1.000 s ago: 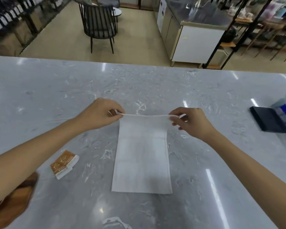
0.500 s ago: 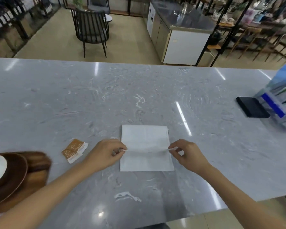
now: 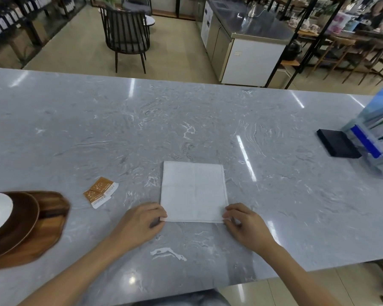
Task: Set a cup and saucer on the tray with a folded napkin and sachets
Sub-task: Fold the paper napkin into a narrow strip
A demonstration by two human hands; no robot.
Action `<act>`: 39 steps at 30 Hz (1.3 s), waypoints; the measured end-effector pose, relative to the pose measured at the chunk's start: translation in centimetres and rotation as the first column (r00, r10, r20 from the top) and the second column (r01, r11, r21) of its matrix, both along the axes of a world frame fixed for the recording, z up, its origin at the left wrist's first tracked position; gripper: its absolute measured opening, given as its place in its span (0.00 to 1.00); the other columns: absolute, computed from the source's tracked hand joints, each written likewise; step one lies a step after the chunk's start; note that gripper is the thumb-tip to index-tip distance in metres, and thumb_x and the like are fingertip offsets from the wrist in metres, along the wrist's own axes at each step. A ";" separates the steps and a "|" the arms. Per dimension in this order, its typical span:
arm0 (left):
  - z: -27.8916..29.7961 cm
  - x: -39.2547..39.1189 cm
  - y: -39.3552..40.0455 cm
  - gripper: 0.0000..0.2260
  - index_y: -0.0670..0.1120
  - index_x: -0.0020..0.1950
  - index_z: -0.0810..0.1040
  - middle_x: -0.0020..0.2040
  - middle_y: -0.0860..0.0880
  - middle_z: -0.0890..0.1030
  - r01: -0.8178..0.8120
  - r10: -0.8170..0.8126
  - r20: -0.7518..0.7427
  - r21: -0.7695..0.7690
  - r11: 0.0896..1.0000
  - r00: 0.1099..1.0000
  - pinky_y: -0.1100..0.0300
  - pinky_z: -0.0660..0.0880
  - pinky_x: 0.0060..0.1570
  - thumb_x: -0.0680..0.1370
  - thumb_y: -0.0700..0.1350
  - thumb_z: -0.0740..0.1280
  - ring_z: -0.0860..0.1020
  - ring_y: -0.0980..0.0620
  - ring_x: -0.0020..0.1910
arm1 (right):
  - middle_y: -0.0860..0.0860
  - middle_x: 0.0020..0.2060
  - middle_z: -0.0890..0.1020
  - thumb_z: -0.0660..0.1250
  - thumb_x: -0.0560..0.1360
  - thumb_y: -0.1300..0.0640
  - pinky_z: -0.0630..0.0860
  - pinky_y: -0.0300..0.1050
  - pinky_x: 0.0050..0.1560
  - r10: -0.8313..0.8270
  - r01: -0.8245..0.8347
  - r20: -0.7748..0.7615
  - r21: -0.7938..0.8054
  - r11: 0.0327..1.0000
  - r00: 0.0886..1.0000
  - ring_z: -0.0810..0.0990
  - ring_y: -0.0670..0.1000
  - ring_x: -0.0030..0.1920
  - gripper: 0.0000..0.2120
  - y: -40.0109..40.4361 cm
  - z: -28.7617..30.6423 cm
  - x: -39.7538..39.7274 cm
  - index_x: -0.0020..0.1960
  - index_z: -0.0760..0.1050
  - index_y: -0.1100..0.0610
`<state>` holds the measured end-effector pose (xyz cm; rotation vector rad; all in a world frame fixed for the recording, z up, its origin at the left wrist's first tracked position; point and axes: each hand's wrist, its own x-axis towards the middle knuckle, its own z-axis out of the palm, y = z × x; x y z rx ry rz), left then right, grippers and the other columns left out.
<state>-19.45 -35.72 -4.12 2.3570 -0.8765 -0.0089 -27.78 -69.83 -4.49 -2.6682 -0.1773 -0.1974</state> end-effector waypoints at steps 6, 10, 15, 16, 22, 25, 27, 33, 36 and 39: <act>0.0 -0.5 -0.3 0.04 0.46 0.47 0.86 0.44 0.53 0.84 0.001 -0.001 0.022 -0.010 1.000 1.000 0.56 0.81 0.42 0.75 0.39 0.74 0.82 0.54 0.44 | 0.49 0.52 0.85 0.77 0.73 0.61 0.81 0.37 0.42 -0.013 0.014 0.044 -0.024 1.000 0.999 0.85 0.48 0.42 0.05 -0.2 -0.8 -0.5 0.49 0.85 0.55; -0.2 -0.7 -0.6 0.05 0.45 0.46 0.85 0.42 0.53 0.84 0.006 -0.005 0.035 -0.034 0.999 0.999 0.57 0.80 0.42 0.73 0.36 0.75 0.81 0.53 0.42 | 0.49 0.50 0.85 0.74 0.76 0.61 0.84 0.44 0.40 0.009 -0.005 0.086 -0.041 0.999 0.996 0.86 0.50 0.42 0.07 -0.3 -1.0 -0.6 0.54 0.83 0.57; -1.0 -0.8 -0.6 0.06 0.45 0.45 0.84 0.42 0.53 0.82 -0.018 0.020 0.033 -0.064 0.998 0.999 0.59 0.78 0.43 0.72 0.35 0.75 0.79 0.55 0.42 | 0.47 0.52 0.85 0.74 0.75 0.58 0.83 0.40 0.39 0.029 -0.024 0.082 -0.065 0.998 0.996 0.85 0.48 0.44 0.06 -0.3 -1.2 -1.0 0.52 0.82 0.54; -1.1 -0.7 -0.6 0.06 0.45 0.45 0.84 0.42 0.53 0.82 -0.014 0.017 0.036 -0.060 0.998 0.999 0.59 0.78 0.42 0.72 0.35 0.74 0.79 0.54 0.42 | 0.46 0.52 0.85 0.75 0.75 0.58 0.83 0.41 0.39 0.025 -0.020 0.076 -0.070 0.997 0.997 0.84 0.47 0.47 0.05 -0.3 -1.3 -1.1 0.51 0.83 0.53; -0.2 -0.2 -0.8 0.01 0.51 0.41 0.80 0.39 0.60 0.79 -0.021 0.019 0.048 0.041 0.999 0.999 0.63 0.75 0.36 0.73 0.46 0.70 0.74 0.59 0.47 | 0.46 0.50 0.84 0.74 0.75 0.53 0.82 0.44 0.35 0.030 -0.025 0.071 -0.069 0.997 0.997 0.81 0.48 0.52 0.04 0.1 -0.7 -1.2 0.46 0.83 0.53; 0.6 1.4 -2.3 0.07 0.50 0.48 0.82 0.45 0.59 0.81 -0.027 0.026 0.089 0.003 1.000 0.996 0.64 0.75 0.43 0.75 0.50 0.66 0.74 0.57 0.50 | 0.48 0.52 0.84 0.65 0.80 0.49 0.83 0.44 0.38 -0.033 0.037 0.104 -0.029 0.999 0.994 0.82 0.49 0.52 0.13 0.9 0.3 0.5 0.48 0.84 0.55; 0.7 3.3 -4.3 0.13 0.48 0.59 0.82 0.56 0.54 0.81 -0.075 0.072 0.109 0.023 0.997 0.991 0.59 0.76 0.57 0.79 0.51 0.63 0.76 0.53 0.59 | 0.50 0.60 0.83 0.61 0.82 0.50 0.84 0.47 0.46 -0.114 0.115 0.122 0.003 0.993 0.986 0.81 0.51 0.59 0.15 1.9 0.8 3.0 0.58 0.83 0.55; -0.5 9.4 -10.6 0.29 0.44 0.82 0.50 0.83 0.48 0.51 -0.104 0.127 -0.038 0.371 0.923 0.991 0.49 0.46 0.80 0.85 0.56 0.50 0.46 0.50 0.82 | 0.54 0.82 0.54 0.50 0.86 0.48 0.51 0.50 0.82 -0.159 0.145 -0.114 -0.121 0.982 0.981 0.52 0.53 0.82 0.28 4.7 -0.2 12.1 0.82 0.52 0.58; -1.8 10.8 -11.0 0.29 0.48 0.82 0.45 0.83 0.50 0.46 -0.129 0.169 -0.047 0.463 0.877 0.984 0.47 0.44 0.80 0.84 0.59 0.46 0.42 0.51 0.82 | 0.51 0.83 0.49 0.44 0.86 0.43 0.45 0.53 0.81 -0.211 0.171 -0.194 -0.204 0.964 0.958 0.47 0.51 0.82 0.29 5.0 -2.2 13.3 0.83 0.46 0.54; -3.2 10.6 -9.8 0.31 0.49 0.82 0.44 0.83 0.52 0.45 -0.175 0.187 0.025 0.495 0.851 0.982 0.49 0.45 0.80 0.82 0.62 0.42 0.42 0.52 0.82 | 0.48 0.83 0.48 0.42 0.84 0.40 0.44 0.52 0.82 -0.265 0.223 -0.179 -0.222 0.949 0.948 0.47 0.49 0.82 0.31 4.8 -3.3 12.9 0.83 0.45 0.52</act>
